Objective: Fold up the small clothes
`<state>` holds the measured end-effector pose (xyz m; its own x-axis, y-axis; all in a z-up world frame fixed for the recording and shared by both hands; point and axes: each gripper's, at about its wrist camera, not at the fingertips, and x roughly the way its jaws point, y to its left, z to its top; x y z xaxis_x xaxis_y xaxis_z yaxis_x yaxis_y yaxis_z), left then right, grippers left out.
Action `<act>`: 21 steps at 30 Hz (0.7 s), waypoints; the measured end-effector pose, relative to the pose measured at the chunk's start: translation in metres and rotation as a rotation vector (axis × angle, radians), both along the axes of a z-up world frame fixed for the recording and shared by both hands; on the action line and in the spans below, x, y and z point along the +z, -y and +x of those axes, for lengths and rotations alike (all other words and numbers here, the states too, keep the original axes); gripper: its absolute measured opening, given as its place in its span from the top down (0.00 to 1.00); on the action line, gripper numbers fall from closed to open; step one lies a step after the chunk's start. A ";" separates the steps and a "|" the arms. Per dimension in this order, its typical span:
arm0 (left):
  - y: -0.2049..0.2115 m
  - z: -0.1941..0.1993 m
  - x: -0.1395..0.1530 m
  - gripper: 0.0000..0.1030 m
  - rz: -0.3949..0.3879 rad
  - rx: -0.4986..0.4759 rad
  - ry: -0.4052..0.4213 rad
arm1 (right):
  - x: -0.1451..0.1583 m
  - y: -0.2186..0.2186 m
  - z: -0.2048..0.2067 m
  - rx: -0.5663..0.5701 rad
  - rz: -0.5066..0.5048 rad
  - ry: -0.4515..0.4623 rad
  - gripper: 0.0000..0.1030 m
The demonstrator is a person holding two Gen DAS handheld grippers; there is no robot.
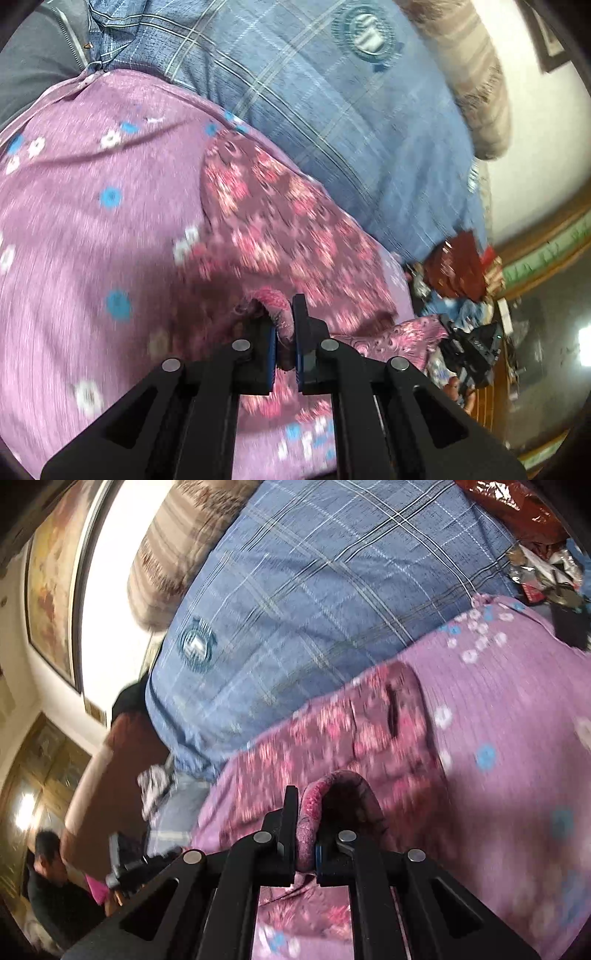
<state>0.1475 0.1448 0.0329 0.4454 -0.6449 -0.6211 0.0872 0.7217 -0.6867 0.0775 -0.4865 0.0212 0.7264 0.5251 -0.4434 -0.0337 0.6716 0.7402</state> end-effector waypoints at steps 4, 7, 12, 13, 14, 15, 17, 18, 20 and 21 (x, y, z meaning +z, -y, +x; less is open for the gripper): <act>0.000 0.051 -0.016 0.95 -0.027 0.052 -0.043 | -0.008 0.006 0.051 -0.034 0.038 -0.038 0.94; -0.002 0.084 -0.021 0.95 -0.037 0.092 -0.047 | -0.022 0.011 0.088 -0.059 0.041 -0.072 0.94; 0.004 0.135 -0.029 0.95 -0.018 0.118 -0.064 | -0.046 0.030 0.126 -0.123 0.126 -0.097 0.94; 0.004 0.141 -0.029 0.95 -0.029 0.120 -0.064 | -0.049 0.033 0.131 -0.128 0.141 -0.102 0.94; 0.004 0.150 -0.029 0.95 -0.049 0.127 -0.062 | -0.053 0.036 0.136 -0.136 0.156 -0.105 0.94; 0.003 0.158 -0.029 0.95 -0.066 0.137 -0.059 | -0.056 0.040 0.142 -0.147 0.174 -0.102 0.94; 0.003 0.179 -0.031 0.95 -0.098 0.175 -0.066 | -0.060 0.046 0.151 -0.169 0.204 -0.092 0.92; 0.004 0.189 -0.035 0.95 -0.090 0.195 -0.090 | -0.063 0.051 0.156 -0.189 0.222 -0.090 0.88; 0.008 0.210 -0.051 0.95 -0.066 0.211 -0.186 | -0.075 0.062 0.167 -0.260 0.237 -0.124 0.87; 0.009 0.217 -0.057 0.95 -0.055 0.210 -0.223 | -0.083 0.067 0.170 -0.282 0.264 -0.156 0.86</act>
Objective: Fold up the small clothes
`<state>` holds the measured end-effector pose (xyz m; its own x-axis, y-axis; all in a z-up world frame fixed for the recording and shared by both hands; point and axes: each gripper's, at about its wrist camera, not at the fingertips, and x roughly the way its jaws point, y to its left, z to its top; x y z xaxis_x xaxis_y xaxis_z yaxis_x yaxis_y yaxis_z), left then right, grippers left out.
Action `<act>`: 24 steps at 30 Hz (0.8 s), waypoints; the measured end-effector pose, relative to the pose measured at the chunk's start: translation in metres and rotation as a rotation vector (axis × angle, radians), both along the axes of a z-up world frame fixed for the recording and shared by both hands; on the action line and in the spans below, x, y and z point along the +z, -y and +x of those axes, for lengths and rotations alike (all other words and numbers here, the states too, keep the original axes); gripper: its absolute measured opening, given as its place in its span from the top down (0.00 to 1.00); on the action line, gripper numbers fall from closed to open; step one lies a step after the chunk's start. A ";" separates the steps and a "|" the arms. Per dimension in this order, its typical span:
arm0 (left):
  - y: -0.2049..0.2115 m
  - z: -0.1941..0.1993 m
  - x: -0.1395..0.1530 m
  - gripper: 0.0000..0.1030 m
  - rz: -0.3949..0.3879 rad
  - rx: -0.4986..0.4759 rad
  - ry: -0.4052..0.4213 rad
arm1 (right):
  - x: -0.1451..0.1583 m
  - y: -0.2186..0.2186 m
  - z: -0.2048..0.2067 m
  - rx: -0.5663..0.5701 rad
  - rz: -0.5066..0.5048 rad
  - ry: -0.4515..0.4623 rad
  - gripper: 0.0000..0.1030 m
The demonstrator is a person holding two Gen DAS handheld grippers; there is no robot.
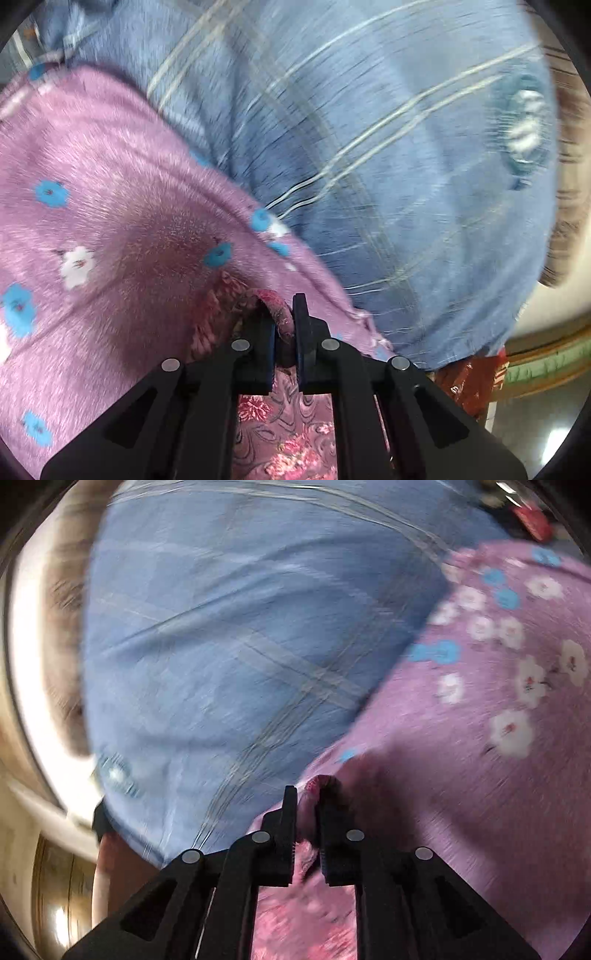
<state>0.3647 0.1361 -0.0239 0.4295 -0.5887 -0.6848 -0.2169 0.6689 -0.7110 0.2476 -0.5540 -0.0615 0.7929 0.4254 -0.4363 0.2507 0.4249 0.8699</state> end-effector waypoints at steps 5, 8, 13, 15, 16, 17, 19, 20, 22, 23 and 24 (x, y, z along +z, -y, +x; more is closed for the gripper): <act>-0.019 0.001 0.001 0.88 -0.150 0.009 0.001 | -0.001 0.018 -0.013 -0.054 -0.021 -0.008 0.64; -0.029 -0.008 0.010 0.56 -0.085 0.017 0.033 | 0.008 0.021 -0.019 -0.030 -0.077 -0.009 0.59; -0.050 -0.024 0.014 0.48 -0.025 -0.014 0.083 | 0.021 0.007 -0.017 0.057 -0.199 -0.036 0.44; -0.046 -0.028 0.012 0.48 0.039 -0.069 0.076 | 0.025 -0.008 -0.007 0.111 -0.272 -0.060 0.44; -0.042 -0.028 0.011 0.48 0.076 -0.088 0.075 | 0.027 -0.016 -0.001 0.128 -0.305 -0.071 0.43; -0.038 -0.028 0.010 0.48 0.098 -0.108 0.073 | 0.028 -0.023 0.006 0.139 -0.340 -0.087 0.42; -0.024 -0.025 0.005 0.46 0.112 -0.156 0.055 | 0.026 -0.031 0.021 0.144 -0.388 -0.128 0.39; -0.017 -0.022 0.001 0.46 0.113 -0.176 0.043 | 0.022 -0.033 0.029 0.141 -0.398 -0.150 0.39; -0.001 -0.014 -0.004 0.47 0.128 -0.213 0.027 | 0.013 -0.036 0.044 0.156 -0.382 -0.183 0.39; 0.005 -0.011 -0.004 0.50 0.147 -0.217 0.029 | 0.009 -0.039 0.049 0.176 -0.364 -0.179 0.41; 0.009 -0.007 -0.005 0.59 0.173 -0.215 0.035 | 0.007 -0.042 0.055 0.193 -0.360 -0.178 0.49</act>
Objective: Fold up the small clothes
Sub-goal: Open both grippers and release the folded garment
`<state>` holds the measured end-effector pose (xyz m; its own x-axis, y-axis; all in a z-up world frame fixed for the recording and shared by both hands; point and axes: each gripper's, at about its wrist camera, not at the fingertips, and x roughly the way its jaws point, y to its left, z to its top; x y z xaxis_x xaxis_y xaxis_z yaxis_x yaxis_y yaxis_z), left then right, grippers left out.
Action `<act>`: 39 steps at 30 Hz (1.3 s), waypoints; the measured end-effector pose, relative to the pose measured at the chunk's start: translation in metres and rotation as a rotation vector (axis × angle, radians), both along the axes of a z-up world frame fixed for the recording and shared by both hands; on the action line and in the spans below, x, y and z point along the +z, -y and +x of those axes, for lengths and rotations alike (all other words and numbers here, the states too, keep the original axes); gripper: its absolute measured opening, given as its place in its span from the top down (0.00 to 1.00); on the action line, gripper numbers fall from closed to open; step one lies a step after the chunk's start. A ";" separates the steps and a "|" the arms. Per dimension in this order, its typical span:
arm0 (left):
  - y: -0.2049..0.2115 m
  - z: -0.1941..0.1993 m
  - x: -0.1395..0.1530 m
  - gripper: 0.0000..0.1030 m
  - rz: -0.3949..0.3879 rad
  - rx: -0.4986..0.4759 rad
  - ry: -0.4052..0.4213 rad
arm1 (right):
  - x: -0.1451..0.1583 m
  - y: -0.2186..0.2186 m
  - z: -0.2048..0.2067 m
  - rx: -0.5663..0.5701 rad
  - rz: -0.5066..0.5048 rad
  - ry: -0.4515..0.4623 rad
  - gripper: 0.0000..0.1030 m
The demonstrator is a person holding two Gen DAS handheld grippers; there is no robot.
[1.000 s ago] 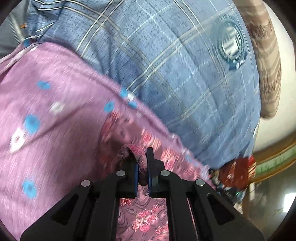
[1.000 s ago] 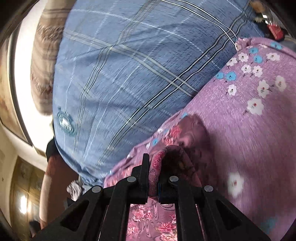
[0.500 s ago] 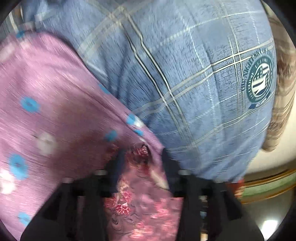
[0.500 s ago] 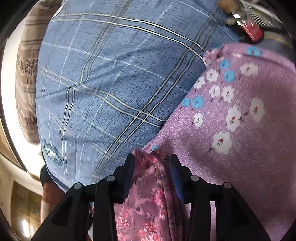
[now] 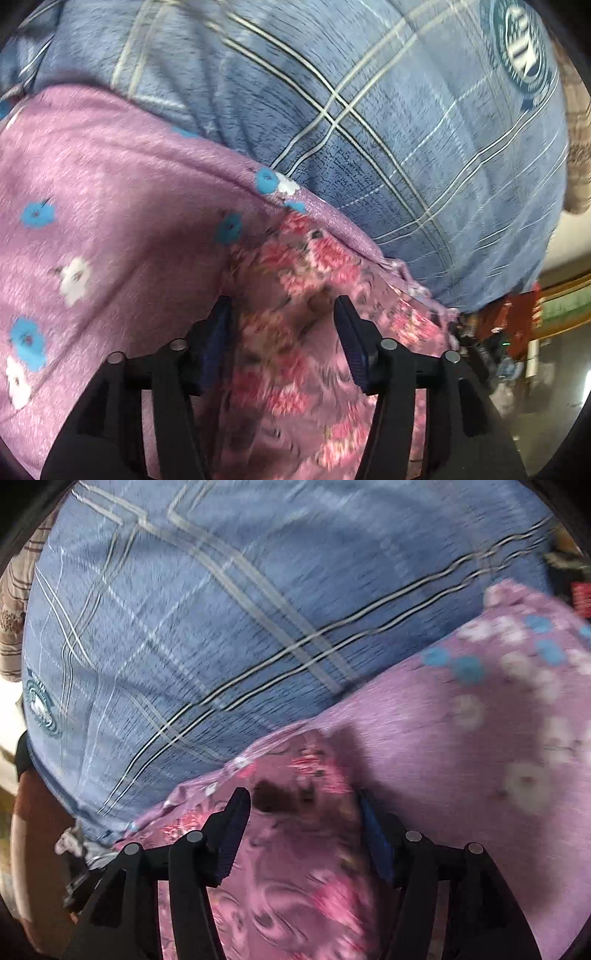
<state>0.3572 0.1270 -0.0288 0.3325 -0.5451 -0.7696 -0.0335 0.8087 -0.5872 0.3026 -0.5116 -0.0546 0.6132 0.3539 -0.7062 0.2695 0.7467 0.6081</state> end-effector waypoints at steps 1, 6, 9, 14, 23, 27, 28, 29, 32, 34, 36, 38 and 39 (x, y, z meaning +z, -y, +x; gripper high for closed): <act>0.004 0.003 0.001 0.83 0.032 0.005 0.017 | 0.002 -0.003 0.003 0.006 -0.022 0.011 0.59; 0.008 0.019 -0.004 0.94 0.061 0.065 0.035 | 0.029 0.009 0.001 -0.054 -0.056 0.165 0.96; 0.000 0.028 -0.018 0.94 0.079 0.125 -0.002 | 0.020 0.026 0.006 -0.144 -0.038 0.145 0.96; -0.019 0.017 -0.013 0.93 0.011 0.144 -0.041 | -0.011 0.019 0.020 -0.126 -0.058 -0.041 0.89; -0.050 -0.078 0.034 0.58 0.051 0.064 0.012 | 0.026 0.029 -0.097 -0.125 -0.042 0.027 0.55; -0.055 -0.140 0.037 0.49 -0.031 0.040 0.010 | 0.009 0.030 -0.170 -0.122 0.048 0.032 0.50; -0.044 -0.150 0.035 0.45 -0.050 0.039 0.011 | 0.004 0.029 -0.182 -0.118 0.080 0.037 0.50; -0.041 -0.161 0.032 0.44 -0.068 0.036 0.008 | 0.000 0.022 -0.191 -0.104 0.109 0.037 0.50; -0.007 -0.173 0.021 0.44 -0.068 0.020 -0.033 | -0.014 0.005 -0.202 -0.057 0.145 0.022 0.51; -0.004 -0.185 0.020 0.44 -0.076 0.024 -0.046 | -0.009 -0.006 -0.202 -0.035 0.104 0.040 0.76; -0.006 -0.194 0.020 0.44 -0.096 0.018 -0.043 | 0.009 -0.013 -0.206 -0.021 0.070 0.106 0.88; -0.006 -0.200 0.015 0.39 -0.090 0.023 -0.047 | 0.037 -0.017 -0.219 -0.041 -0.009 0.203 0.88; -0.010 -0.201 0.014 0.38 -0.088 0.029 -0.053 | 0.042 -0.017 -0.222 -0.052 -0.041 0.211 0.88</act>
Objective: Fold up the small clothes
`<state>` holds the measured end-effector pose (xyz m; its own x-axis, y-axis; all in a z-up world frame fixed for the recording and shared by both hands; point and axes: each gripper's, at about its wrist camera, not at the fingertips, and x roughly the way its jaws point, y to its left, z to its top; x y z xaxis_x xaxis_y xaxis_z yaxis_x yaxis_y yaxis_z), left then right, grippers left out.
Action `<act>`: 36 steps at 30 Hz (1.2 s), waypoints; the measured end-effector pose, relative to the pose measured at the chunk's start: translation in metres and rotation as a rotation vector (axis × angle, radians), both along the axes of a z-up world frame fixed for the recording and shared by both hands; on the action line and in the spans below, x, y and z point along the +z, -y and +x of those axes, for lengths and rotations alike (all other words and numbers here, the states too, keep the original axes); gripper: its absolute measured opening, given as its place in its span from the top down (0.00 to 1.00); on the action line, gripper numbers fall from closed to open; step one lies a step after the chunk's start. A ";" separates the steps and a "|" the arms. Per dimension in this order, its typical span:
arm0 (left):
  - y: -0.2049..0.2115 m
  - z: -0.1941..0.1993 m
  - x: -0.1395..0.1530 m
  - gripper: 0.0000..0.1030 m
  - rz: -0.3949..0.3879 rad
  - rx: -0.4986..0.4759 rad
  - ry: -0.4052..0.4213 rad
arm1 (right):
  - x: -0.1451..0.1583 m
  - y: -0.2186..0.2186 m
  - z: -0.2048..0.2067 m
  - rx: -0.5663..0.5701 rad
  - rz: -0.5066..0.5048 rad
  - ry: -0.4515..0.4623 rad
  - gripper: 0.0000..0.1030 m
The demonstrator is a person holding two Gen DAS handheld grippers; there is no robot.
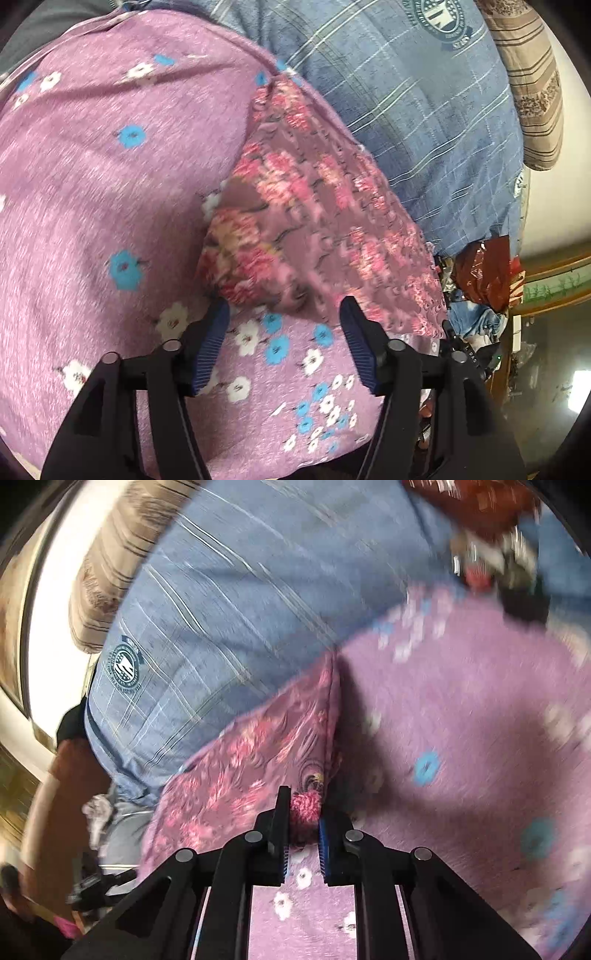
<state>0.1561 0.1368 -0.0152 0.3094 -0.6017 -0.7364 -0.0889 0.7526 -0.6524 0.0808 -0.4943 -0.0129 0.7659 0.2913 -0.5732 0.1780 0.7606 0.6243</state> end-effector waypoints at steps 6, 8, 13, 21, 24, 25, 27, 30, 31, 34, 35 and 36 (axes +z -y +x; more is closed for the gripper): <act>-0.007 0.008 -0.029 0.38 -0.071 0.053 -0.096 | -0.045 0.001 0.006 -0.037 -0.097 -0.213 0.92; -0.003 0.015 -0.033 0.38 -0.084 0.075 -0.113 | -0.044 0.003 0.002 -0.057 -0.081 -0.204 0.91; 0.001 0.029 -0.024 0.94 -0.108 0.114 -0.056 | -0.031 0.005 0.003 -0.086 -0.068 -0.219 0.93; 0.002 0.011 -0.020 0.94 0.021 0.056 -0.020 | 0.000 0.000 -0.018 -0.139 -0.122 -0.147 0.96; -0.007 0.009 -0.036 0.93 -0.025 0.017 -0.086 | -0.037 0.007 -0.009 -0.151 -0.135 -0.307 0.99; -0.010 0.007 -0.033 0.93 -0.029 -0.020 -0.082 | -0.045 0.011 -0.009 -0.150 -0.111 -0.322 0.99; -0.016 0.006 -0.020 0.92 -0.014 -0.074 -0.046 | -0.041 0.020 -0.016 -0.174 -0.059 -0.283 0.93; -0.021 0.010 0.014 0.88 0.037 -0.126 0.077 | -0.023 0.039 -0.018 -0.231 -0.034 -0.218 0.89; -0.022 0.015 0.025 0.78 0.055 -0.132 0.112 | -0.015 0.045 -0.013 -0.247 -0.030 -0.192 0.85; -0.013 0.050 0.045 0.43 0.160 -0.119 0.176 | -0.006 0.053 0.015 -0.250 -0.007 -0.154 0.49; -0.007 0.062 0.045 0.43 0.180 -0.120 0.178 | -0.006 0.052 0.028 -0.241 0.003 -0.150 0.46; -0.001 0.076 0.043 0.43 0.194 -0.125 0.166 | -0.007 0.050 0.043 -0.221 0.016 -0.147 0.46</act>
